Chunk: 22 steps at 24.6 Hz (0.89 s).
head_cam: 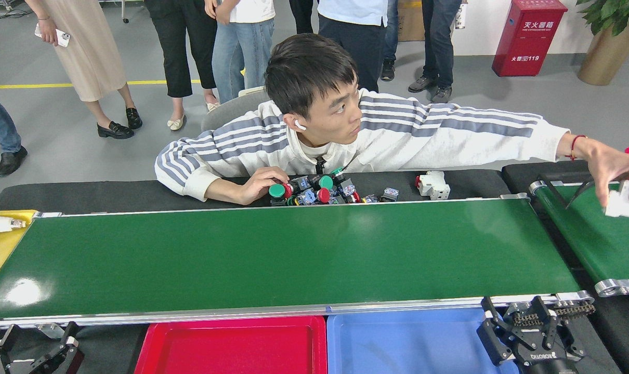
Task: Pick switch part from conveyor to tray
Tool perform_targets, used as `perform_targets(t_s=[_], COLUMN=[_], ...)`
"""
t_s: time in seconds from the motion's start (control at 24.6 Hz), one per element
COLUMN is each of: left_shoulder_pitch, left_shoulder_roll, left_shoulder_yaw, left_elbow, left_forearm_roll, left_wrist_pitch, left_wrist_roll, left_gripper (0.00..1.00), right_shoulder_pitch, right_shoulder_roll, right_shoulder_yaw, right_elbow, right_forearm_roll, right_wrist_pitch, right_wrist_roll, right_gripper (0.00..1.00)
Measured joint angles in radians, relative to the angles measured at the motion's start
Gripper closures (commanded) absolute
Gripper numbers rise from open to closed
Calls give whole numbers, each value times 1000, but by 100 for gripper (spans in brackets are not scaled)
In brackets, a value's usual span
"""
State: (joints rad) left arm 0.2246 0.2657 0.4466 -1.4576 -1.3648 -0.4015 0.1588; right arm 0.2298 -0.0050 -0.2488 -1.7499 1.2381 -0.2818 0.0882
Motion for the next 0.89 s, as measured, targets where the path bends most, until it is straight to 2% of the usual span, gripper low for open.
perform_targets(t_s=[0.2, 0.37, 0.65, 0.89], left_shoulder_pitch=[1, -2, -22, -38], left_shoulder_roll=[14, 14, 14, 14], left_shoulder_yaw=[0, 0, 0, 0], left_elbow=[3, 3, 2, 4], left_forearm_roll=[-3, -3, -3, -2], left_wrist_pitch=[-1, -1, -1, -1], left_wrist_roll=[1, 2, 23, 25], left_gripper=[0, 0, 0, 0], right_shoulder_pitch=[0, 0, -3, -8], right_shoulder_roll=[-15, -16, -16, -16], right_shoulder_yaw=[-1, -2, -2, -2], right_elbow=[6, 9, 10, 10], right_forearm_roll=[0, 2, 3, 4], right_wrist_pitch=[-78, -89, 44, 79], right_wrist_roll=[-3, -3, 25, 47], right_gripper=[1, 1, 1, 1])
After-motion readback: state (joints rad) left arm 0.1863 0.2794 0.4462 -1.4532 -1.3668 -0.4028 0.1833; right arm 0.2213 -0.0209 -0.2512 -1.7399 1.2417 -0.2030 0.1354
